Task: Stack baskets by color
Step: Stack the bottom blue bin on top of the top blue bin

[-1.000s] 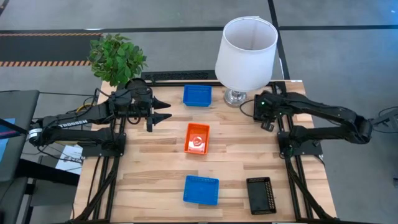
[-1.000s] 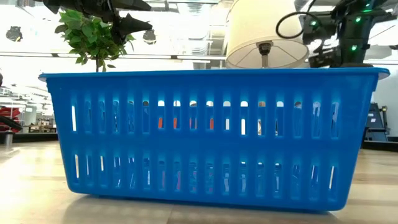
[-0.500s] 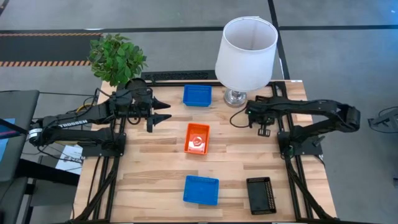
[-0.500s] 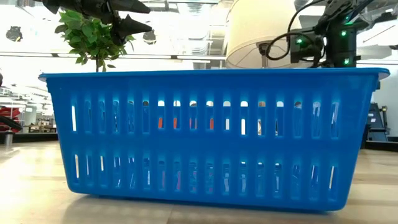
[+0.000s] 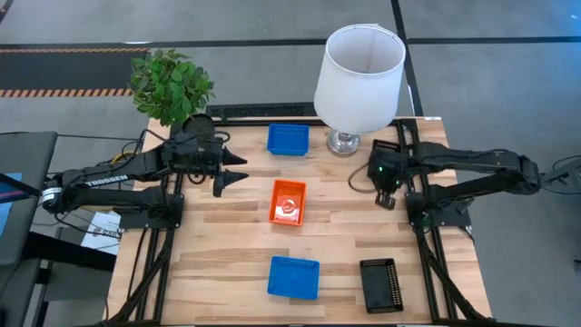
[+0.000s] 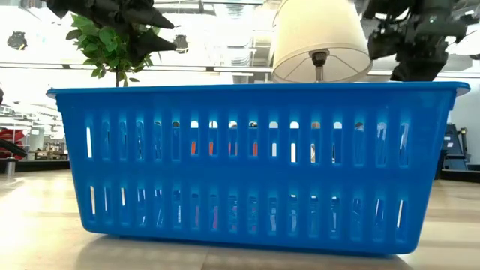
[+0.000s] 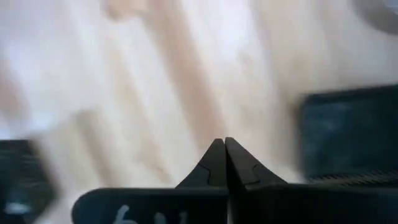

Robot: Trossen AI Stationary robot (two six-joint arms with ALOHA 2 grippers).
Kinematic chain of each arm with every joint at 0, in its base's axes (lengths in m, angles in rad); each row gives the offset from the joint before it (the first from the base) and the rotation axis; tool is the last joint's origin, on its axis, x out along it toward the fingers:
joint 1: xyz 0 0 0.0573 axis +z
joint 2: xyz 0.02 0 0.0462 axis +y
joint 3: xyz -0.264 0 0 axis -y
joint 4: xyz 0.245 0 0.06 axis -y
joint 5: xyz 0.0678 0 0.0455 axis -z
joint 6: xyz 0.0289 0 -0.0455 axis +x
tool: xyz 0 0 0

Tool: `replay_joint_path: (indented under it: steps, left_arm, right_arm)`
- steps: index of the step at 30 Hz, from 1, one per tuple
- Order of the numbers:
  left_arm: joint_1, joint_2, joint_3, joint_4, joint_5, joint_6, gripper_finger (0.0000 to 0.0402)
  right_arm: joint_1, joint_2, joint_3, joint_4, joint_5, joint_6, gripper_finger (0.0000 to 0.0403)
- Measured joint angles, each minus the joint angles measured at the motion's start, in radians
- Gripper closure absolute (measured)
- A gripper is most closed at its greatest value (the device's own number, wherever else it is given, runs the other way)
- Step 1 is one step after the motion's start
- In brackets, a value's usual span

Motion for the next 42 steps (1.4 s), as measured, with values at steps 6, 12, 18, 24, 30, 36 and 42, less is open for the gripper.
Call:
replay_joint_path:
  steps: [6,12,18,24,30,36,42]
  left_arm:
    - [-0.063,0.012,0.0,-0.077,0.063,0.011,0.0167]
    - [-0.195,0.097,0.0,-0.071,0.108,0.092,0.0167]
    - [-0.328,0.244,0.01,-0.071,0.116,0.181,0.0167]
    - [-0.409,0.423,0.076,-0.071,0.1,0.208,0.0167]
    - [-0.492,0.615,0.197,-0.065,0.106,0.2,0.0167]
    - [-0.571,0.79,0.348,-0.079,0.102,0.195,0.0167]
    - [-0.597,0.948,0.44,-0.078,0.048,0.145,0.0167]
  right_arm:
    - [0.28,0.005,-0.025,0.195,-0.053,0.219,0.04]
    - [0.492,0.063,-0.025,0.288,-0.054,0.351,0.0393]
    - [0.595,0.127,-0.026,0.267,-0.054,0.421,0.0389]
    - [0.633,0.15,-0.026,0.251,-0.057,0.389,0.0389]
    - [0.633,0.134,-0.026,0.173,-0.059,0.319,0.0384]
    - [0.633,0.116,-0.026,0.134,-0.058,0.202,0.0387]
    - [0.622,0.115,-0.026,0.136,-0.044,0.077,0.0388]
